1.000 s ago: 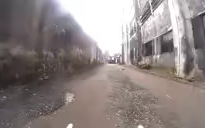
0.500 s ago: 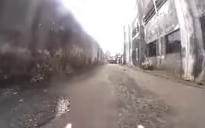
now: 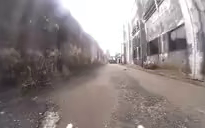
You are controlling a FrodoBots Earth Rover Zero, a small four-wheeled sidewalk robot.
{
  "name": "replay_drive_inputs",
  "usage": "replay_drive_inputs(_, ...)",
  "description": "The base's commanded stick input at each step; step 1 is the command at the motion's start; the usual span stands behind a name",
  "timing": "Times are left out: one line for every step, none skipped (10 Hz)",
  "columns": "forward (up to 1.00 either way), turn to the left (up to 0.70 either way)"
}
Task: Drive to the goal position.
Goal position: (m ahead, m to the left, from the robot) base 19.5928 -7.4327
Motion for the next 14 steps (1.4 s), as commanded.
replay_drive_inputs(0.70,0.00)
replay_drive_inputs(0.70,0.00)
replay_drive_inputs(0.70,0.00)
replay_drive_inputs(0.70,0.00)
replay_drive_inputs(0.70,0.00)
replay_drive_inputs(0.70,0.00)
replay_drive_inputs(0.70,0.00)
replay_drive_inputs(0.70,0.00)
replay_drive_inputs(0.70,0.00)
replay_drive_inputs(0.70,0.00)
replay_drive_inputs(0.70,0.00)
replay_drive_inputs(0.70,0.00)
replay_drive_inputs(0.70,0.00)
replay_drive_inputs(0.70,0.00)
